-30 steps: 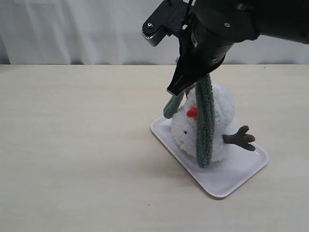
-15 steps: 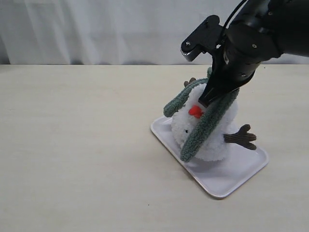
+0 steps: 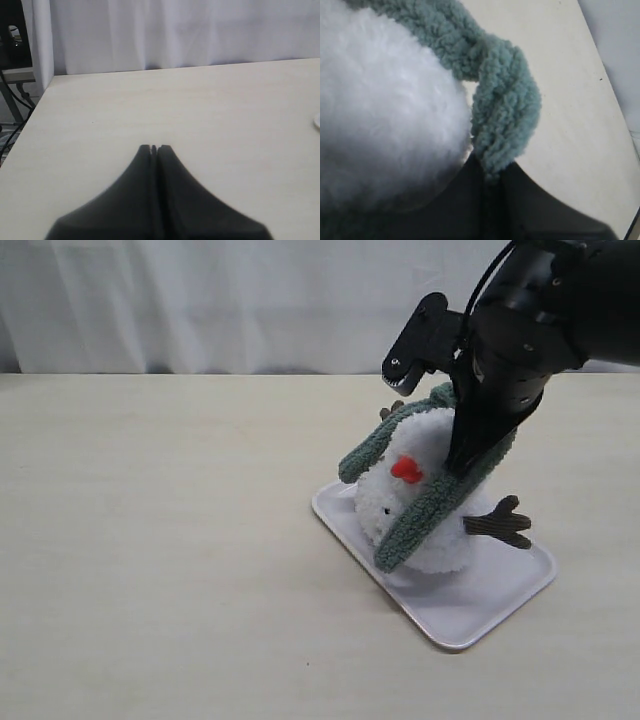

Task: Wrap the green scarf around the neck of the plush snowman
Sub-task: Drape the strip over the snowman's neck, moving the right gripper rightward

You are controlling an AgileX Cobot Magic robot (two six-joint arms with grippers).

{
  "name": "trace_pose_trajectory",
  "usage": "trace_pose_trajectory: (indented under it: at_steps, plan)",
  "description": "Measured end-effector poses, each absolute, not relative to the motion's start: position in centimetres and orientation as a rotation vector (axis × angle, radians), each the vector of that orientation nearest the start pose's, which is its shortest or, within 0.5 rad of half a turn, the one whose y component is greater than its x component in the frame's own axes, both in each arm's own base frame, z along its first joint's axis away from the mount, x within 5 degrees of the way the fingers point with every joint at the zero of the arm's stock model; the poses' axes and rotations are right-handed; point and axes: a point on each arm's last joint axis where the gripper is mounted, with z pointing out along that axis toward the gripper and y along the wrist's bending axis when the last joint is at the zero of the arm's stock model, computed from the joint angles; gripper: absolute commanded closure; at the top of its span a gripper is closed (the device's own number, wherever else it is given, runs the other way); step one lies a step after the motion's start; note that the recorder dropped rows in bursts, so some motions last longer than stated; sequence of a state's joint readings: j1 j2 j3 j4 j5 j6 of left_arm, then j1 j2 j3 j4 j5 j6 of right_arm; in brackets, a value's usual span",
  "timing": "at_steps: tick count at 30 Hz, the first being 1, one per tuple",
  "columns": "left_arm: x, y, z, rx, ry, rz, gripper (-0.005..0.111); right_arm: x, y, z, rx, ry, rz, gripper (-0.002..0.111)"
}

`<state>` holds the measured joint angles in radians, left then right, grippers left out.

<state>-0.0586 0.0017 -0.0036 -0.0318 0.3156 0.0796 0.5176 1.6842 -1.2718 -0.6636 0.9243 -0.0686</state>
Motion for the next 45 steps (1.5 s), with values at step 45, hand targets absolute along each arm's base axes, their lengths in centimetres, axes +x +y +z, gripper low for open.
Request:
trace_pose_trajectory:
  at_steps: [45]
  plan:
    - [5.4,-0.4,18.6,0.104,1.794,-0.015,0.107,33.5,10.0,31.8,-0.561,2.538,-0.182,0.073]
